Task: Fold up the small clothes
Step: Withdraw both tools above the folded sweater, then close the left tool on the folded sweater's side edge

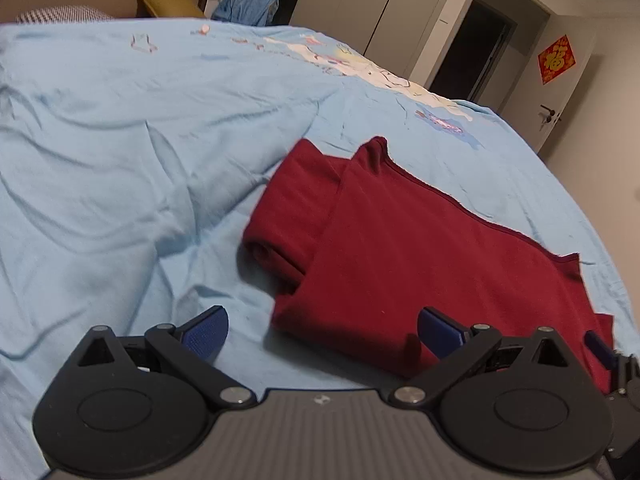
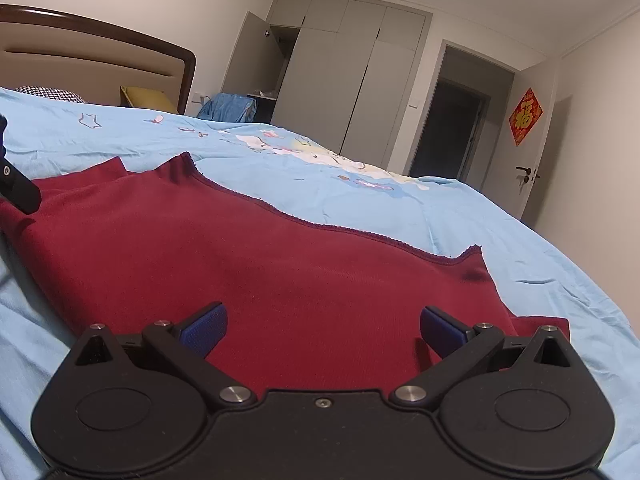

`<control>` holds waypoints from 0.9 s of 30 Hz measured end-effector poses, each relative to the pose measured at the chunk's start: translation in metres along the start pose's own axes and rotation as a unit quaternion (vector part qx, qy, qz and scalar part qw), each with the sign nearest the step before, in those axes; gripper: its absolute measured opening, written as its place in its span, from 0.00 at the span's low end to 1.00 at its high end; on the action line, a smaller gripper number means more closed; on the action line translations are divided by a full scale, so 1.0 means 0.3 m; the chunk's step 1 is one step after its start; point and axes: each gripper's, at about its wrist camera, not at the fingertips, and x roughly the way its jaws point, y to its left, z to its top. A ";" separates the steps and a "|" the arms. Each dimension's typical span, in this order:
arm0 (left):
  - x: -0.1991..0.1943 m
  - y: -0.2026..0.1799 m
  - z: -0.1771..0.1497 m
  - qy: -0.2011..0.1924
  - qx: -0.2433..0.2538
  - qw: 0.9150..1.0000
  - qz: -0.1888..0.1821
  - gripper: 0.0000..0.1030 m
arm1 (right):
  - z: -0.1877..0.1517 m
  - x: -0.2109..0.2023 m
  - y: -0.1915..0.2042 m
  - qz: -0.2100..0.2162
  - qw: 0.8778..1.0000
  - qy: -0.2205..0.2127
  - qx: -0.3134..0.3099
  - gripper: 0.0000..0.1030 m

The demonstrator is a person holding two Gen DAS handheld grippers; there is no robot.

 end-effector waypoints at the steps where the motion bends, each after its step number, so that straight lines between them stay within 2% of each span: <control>1: 0.005 0.005 -0.003 0.003 -0.008 1.000 -0.009 1.00 | -0.003 0.002 -0.001 0.001 1.000 0.000 0.003 0.99; 7: 0.042 0.020 -0.002 0.009 -0.038 0.998 -0.042 0.99 | -0.011 0.005 -0.003 0.002 1.000 -0.003 0.012 0.99; 11: 0.048 0.014 0.000 0.002 -0.051 0.996 -0.068 0.91 | -0.016 0.007 -0.002 0.002 1.000 -0.004 0.013 0.99; 18: 0.072 0.029 -0.004 -0.020 -0.088 0.994 -0.061 0.77 | -0.019 0.008 0.000 0.001 1.000 -0.005 0.012 0.99; 22: 0.078 0.022 0.009 -0.043 -0.094 0.994 -0.044 0.54 | -0.020 0.008 0.001 0.001 1.000 -0.005 0.013 0.99; 25: 0.091 0.019 0.010 -0.044 -0.092 0.994 -0.039 0.53 | -0.021 0.008 0.001 0.001 1.000 -0.005 0.013 0.99; 27: 0.106 0.029 0.008 -0.037 -0.098 0.994 -0.037 0.58 | -0.021 0.009 0.002 0.002 1.000 -0.005 0.013 0.99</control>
